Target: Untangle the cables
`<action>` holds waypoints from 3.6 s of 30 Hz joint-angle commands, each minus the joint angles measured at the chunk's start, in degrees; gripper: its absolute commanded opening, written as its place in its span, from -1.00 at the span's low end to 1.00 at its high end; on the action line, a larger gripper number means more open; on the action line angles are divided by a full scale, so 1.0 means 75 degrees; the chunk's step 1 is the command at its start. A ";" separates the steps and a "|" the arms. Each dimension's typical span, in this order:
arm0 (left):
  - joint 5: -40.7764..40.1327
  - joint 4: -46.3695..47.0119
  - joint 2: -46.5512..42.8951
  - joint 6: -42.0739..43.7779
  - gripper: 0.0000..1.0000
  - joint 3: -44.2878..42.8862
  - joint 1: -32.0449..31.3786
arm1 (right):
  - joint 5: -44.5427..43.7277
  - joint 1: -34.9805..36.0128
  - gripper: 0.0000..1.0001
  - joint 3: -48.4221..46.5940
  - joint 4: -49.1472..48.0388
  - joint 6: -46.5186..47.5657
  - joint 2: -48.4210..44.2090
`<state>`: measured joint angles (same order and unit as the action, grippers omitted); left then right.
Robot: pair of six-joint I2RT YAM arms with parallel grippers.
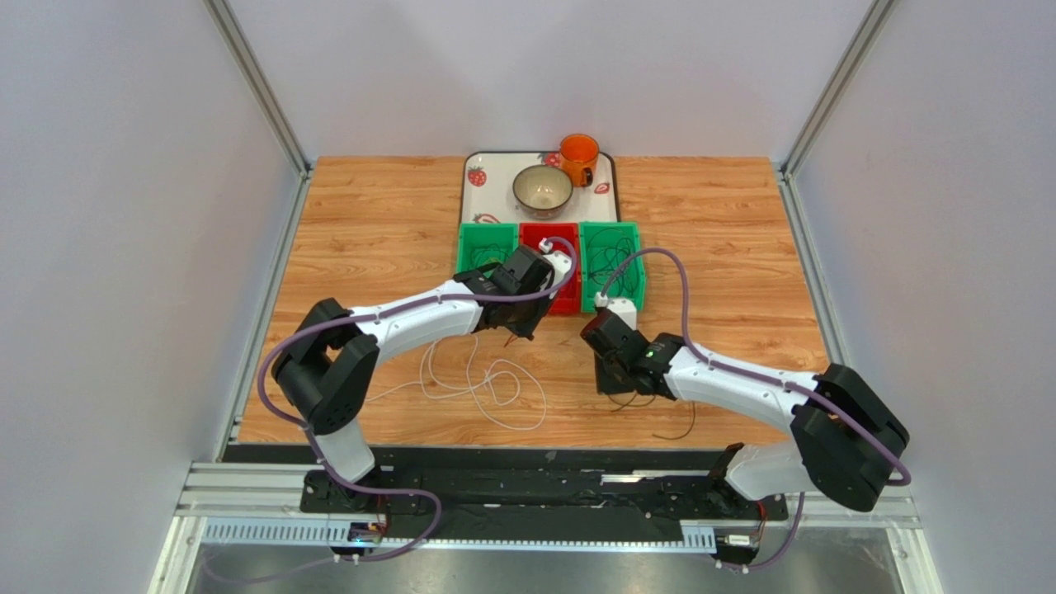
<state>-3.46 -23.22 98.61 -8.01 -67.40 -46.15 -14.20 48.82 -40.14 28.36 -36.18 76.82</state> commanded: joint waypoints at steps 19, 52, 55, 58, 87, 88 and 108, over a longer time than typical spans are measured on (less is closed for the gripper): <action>-0.1154 -0.1614 0.1511 0.0763 -1.00 -0.4443 0.0013 | 0.0077 -0.0028 -1.00 -0.0121 -0.0547 0.0102 0.0176; -0.1788 -0.1930 0.2098 -0.3315 -1.00 -0.4092 0.1231 | 0.0241 -0.0052 -1.00 -0.0238 -0.0570 0.0196 0.0457; -0.1882 -0.2329 0.2274 -0.3467 -1.00 -0.4513 0.1232 | 0.0240 -0.0052 -1.00 -0.0249 -0.0582 0.0196 0.0480; -0.1544 -0.2657 0.2555 -0.3690 -1.00 -0.4993 0.1232 | 0.0252 -0.0040 -1.00 -0.0261 -0.0570 0.0196 0.0480; -0.0581 -0.2318 0.1104 -0.2682 0.76 -0.5206 0.1103 | 0.0287 0.0006 -1.00 -0.0097 -0.0723 0.0277 0.0059; -0.0581 -0.2376 0.0685 -0.2636 0.76 -0.5031 0.1091 | 0.0276 0.0053 -1.00 -0.0190 -0.0688 0.0336 -0.0034; -0.1730 -0.4148 -0.5996 -0.0691 0.83 -0.0768 0.1337 | -0.2302 0.2081 -1.00 -0.3158 0.1352 0.0408 0.0381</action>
<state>-15.35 -53.58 59.68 -18.13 -78.96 -36.27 -22.41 65.82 -66.98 33.01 -28.64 88.27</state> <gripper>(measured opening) 0.916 0.008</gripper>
